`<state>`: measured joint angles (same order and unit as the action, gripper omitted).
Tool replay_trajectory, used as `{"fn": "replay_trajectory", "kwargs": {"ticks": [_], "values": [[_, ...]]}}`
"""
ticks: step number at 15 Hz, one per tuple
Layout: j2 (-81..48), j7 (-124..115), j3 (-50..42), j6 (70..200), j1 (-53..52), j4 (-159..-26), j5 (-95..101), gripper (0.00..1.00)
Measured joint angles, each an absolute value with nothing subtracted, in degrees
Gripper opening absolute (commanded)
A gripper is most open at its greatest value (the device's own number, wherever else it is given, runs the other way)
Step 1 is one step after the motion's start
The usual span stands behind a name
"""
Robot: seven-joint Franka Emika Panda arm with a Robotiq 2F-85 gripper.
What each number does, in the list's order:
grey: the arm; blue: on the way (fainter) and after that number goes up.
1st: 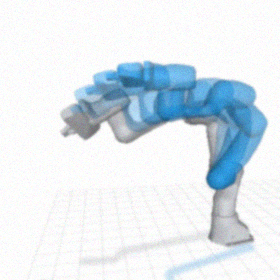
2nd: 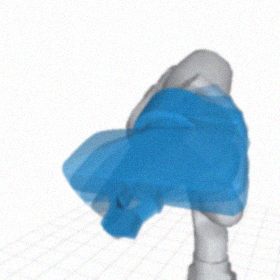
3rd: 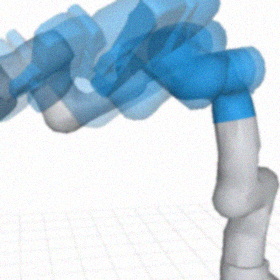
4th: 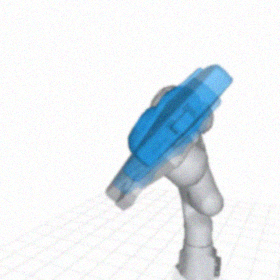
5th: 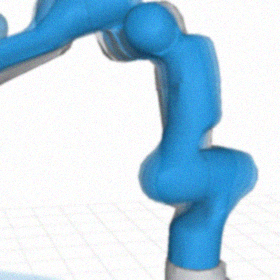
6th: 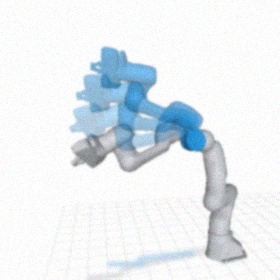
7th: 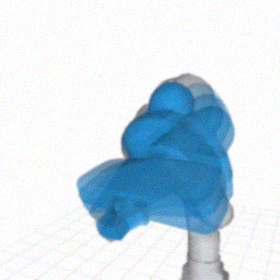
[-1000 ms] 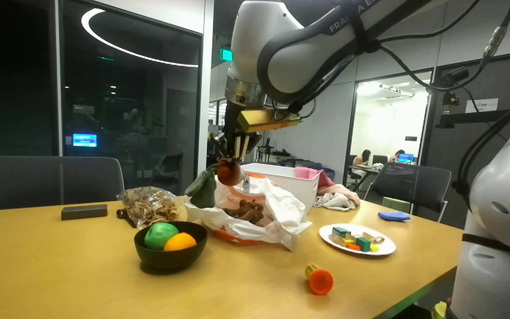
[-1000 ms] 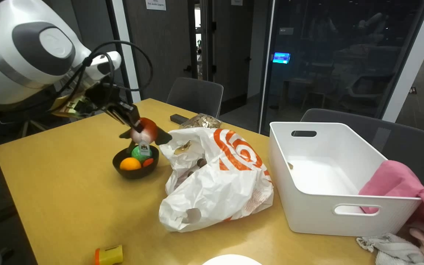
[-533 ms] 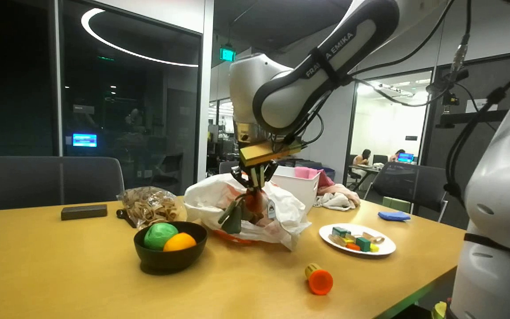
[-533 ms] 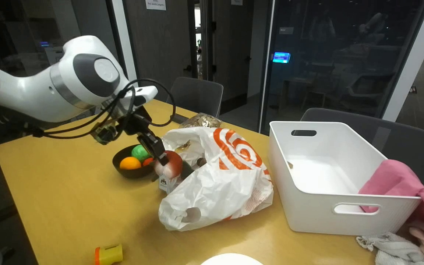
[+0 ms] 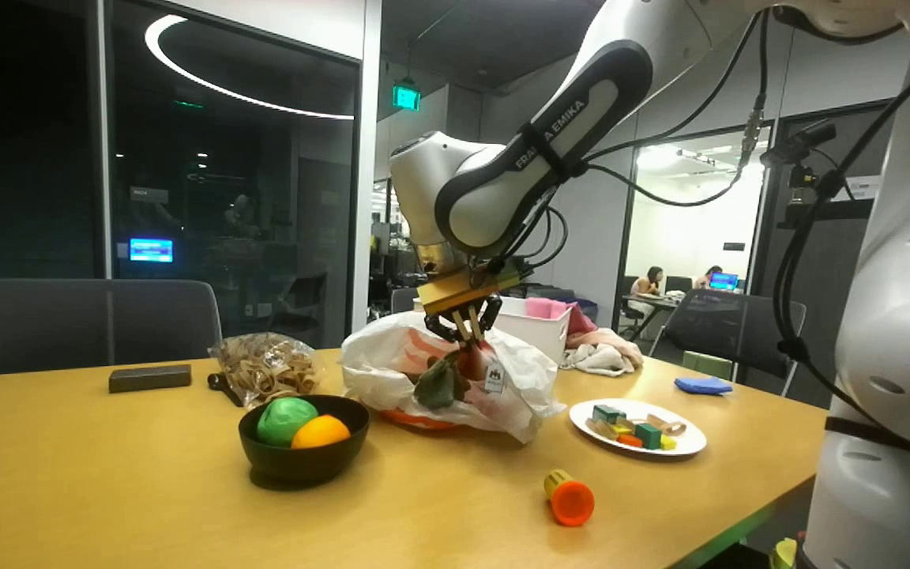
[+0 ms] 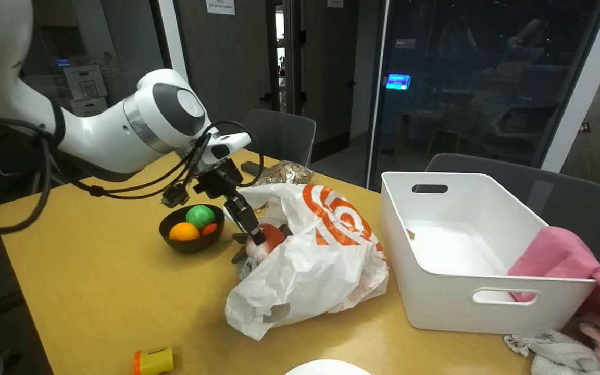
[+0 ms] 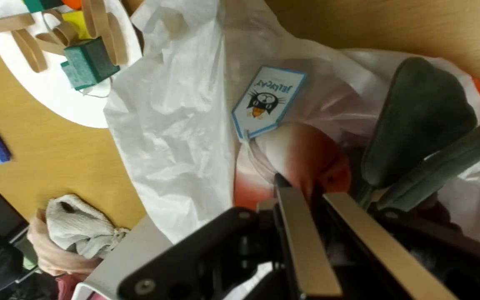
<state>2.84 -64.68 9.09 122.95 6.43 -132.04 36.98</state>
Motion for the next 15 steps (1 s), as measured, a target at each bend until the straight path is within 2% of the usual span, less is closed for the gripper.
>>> {"fn": "replay_trajectory", "kwargs": {"ticks": [7, 12, 13, 14, 15], "values": [[1.8, -67.8, 5.7, 119.8, 4.1, -128.1, 38.5, 0.07], [-4.4, -67.7, 3.0, 119.7, 3.9, -124.1, 39.8, 0.06], [-5.9, -67.7, 2.4, 119.7, 3.8, -123.1, 39.9, 0.09], [-7.3, -67.6, 1.8, 119.9, 3.8, -122.2, 39.9, 0.36], [-8.5, -67.6, 1.3, 120.5, 3.7, -121.5, 39.9, 0.37]]}}
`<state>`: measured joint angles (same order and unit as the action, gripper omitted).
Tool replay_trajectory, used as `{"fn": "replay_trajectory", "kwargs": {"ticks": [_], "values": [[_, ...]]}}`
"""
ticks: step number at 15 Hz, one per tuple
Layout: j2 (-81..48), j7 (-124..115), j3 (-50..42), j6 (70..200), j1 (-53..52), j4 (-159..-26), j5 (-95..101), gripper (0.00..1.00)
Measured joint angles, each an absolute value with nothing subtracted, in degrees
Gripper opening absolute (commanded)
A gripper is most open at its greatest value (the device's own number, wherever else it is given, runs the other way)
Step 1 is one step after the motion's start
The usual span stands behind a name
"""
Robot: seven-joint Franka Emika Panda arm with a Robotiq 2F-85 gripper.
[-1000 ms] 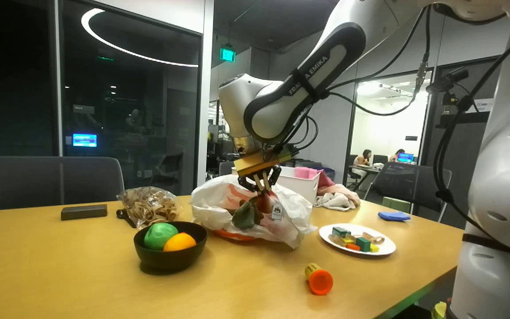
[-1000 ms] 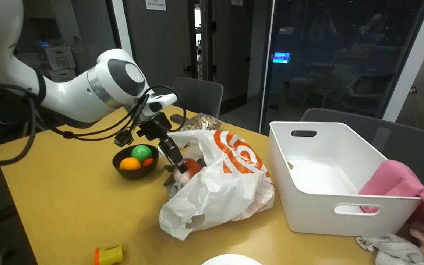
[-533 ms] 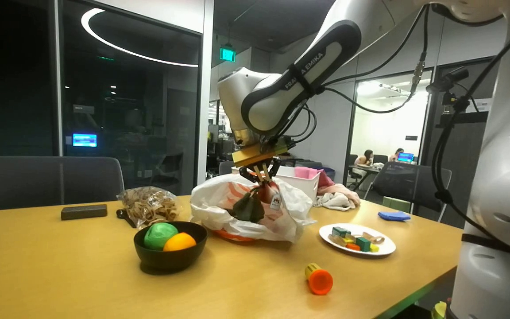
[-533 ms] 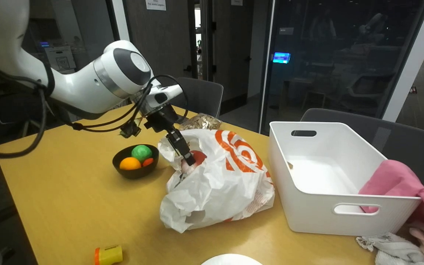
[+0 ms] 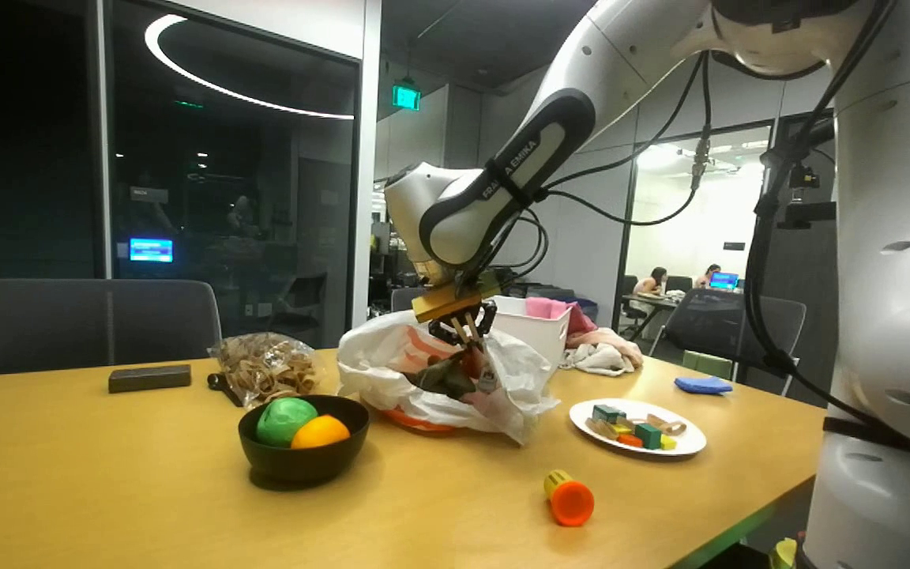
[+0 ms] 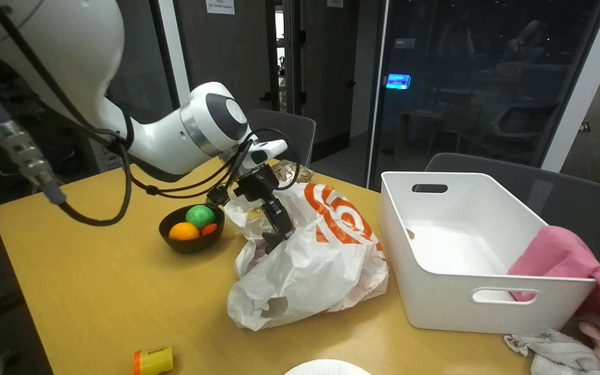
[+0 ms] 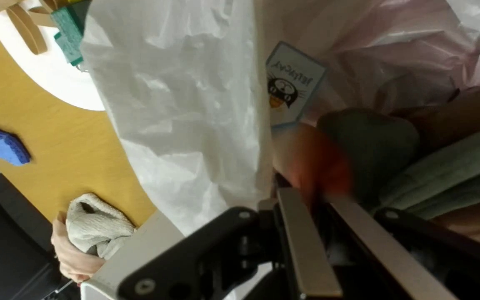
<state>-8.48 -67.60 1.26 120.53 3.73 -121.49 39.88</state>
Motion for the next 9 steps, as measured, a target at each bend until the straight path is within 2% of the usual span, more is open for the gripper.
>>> {"fn": "replay_trajectory", "kwargs": {"ticks": [7, 9], "values": [[-10.7, -67.4, 0.3, 134.4, 2.6, -121.5, 35.0, 0.89], [-9.7, -66.5, 0.4, 138.9, 1.9, -123.0, 31.2, 0.99]]}}
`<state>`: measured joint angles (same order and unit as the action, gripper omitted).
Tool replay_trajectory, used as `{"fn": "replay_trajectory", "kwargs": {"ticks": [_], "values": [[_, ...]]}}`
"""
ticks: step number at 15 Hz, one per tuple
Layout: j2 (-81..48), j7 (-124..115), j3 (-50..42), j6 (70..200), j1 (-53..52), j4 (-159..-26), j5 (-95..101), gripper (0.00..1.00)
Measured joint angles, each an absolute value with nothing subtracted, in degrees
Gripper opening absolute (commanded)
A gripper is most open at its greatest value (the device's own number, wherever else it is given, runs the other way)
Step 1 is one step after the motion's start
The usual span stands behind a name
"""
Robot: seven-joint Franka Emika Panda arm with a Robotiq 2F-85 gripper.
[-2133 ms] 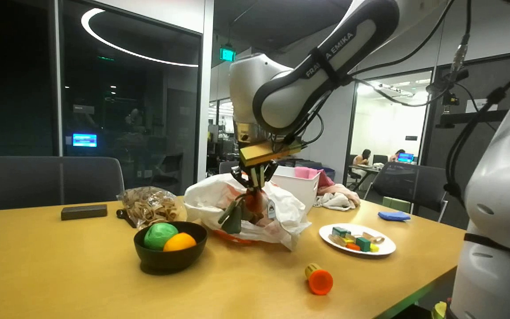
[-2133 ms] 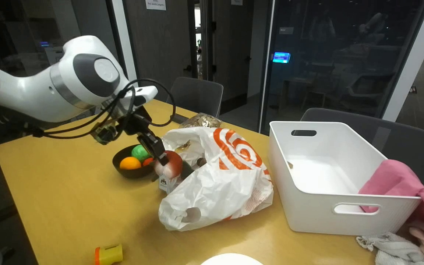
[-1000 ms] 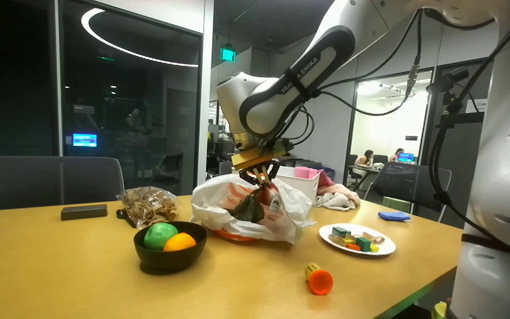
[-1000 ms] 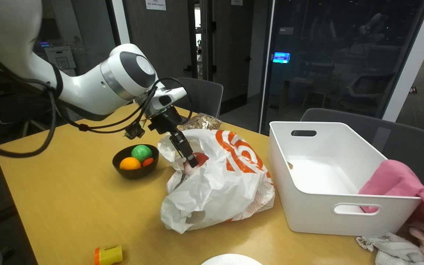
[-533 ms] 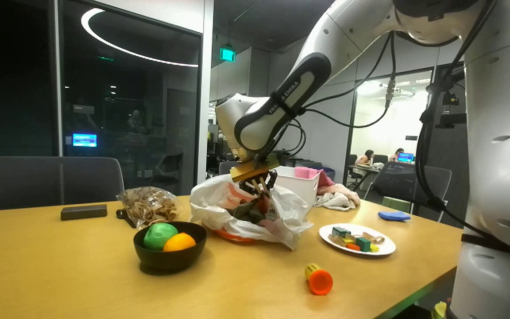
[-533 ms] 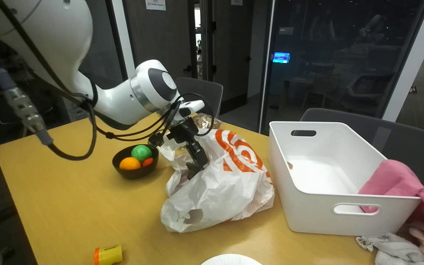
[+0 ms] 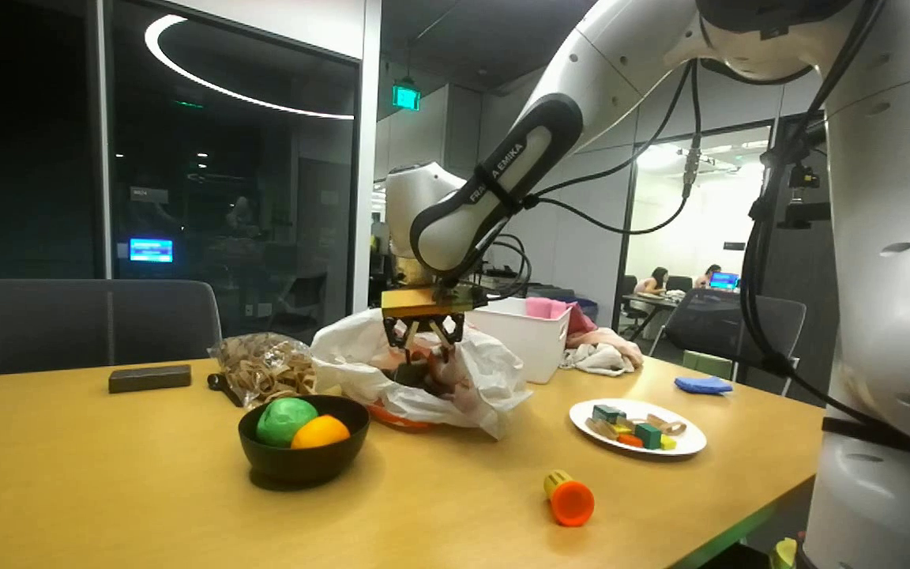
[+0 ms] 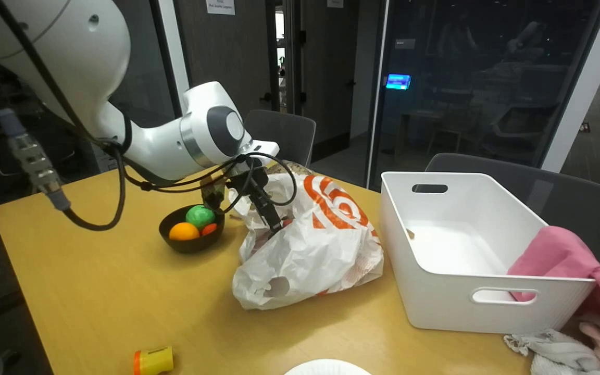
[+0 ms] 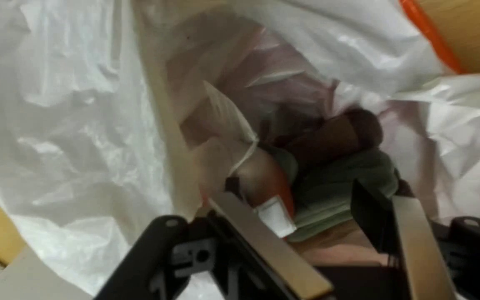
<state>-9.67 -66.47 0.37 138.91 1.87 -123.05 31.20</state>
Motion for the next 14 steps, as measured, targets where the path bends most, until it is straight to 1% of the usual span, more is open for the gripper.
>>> {"fn": "replay_trajectory", "kwargs": {"ticks": [2, 8, 14], "values": [[-8.0, -65.4, 0.4, 141.9, 0.9, -125.3, 27.4, 1.0], [0.1, -59.5, 3.2, 144.5, -3.3, -132.5, 19.0, 1.0], [-0.4, -51.6, 9.1, 145.9, -8.5, -131.4, 18.9, 1.0]]}}
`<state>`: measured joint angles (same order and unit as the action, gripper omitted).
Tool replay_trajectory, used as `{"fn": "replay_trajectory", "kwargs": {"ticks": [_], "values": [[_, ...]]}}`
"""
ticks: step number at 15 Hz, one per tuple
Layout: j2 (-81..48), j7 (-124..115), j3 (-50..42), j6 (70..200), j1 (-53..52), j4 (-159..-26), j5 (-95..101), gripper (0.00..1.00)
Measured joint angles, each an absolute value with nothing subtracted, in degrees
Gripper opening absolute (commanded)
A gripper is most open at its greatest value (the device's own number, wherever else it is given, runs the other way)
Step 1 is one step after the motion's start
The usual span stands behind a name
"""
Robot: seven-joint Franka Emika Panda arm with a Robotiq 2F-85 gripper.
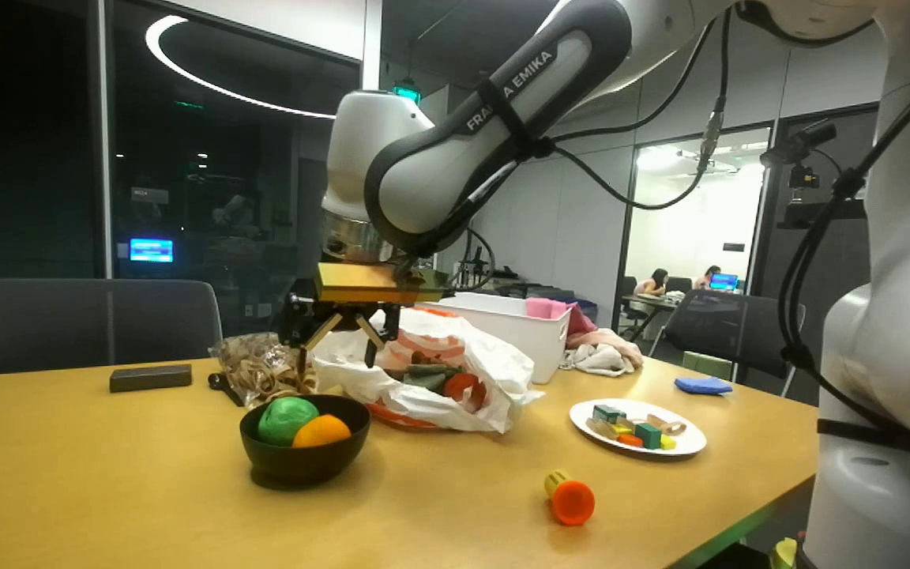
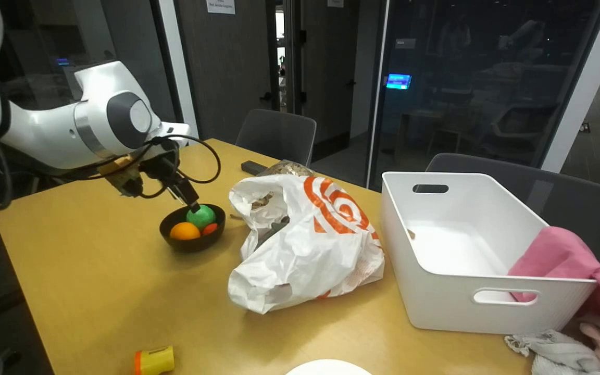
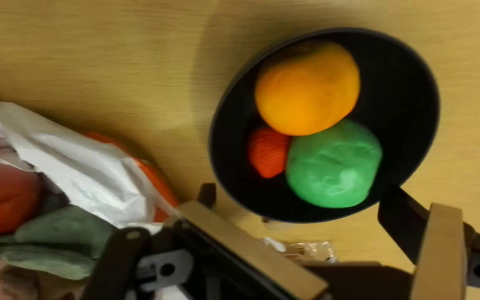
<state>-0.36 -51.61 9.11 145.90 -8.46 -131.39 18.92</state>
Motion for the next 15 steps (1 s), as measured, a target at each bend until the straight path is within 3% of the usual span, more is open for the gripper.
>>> {"fn": "replay_trajectory", "kwargs": {"ticks": [7, 15], "values": [[-8.7, -38.0, 9.7, 146.0, -10.3, -123.2, 17.6, 1.0], [-17.8, -21.9, 8.1, 146.0, -9.1, -116.3, 2.4, 1.0]]}}
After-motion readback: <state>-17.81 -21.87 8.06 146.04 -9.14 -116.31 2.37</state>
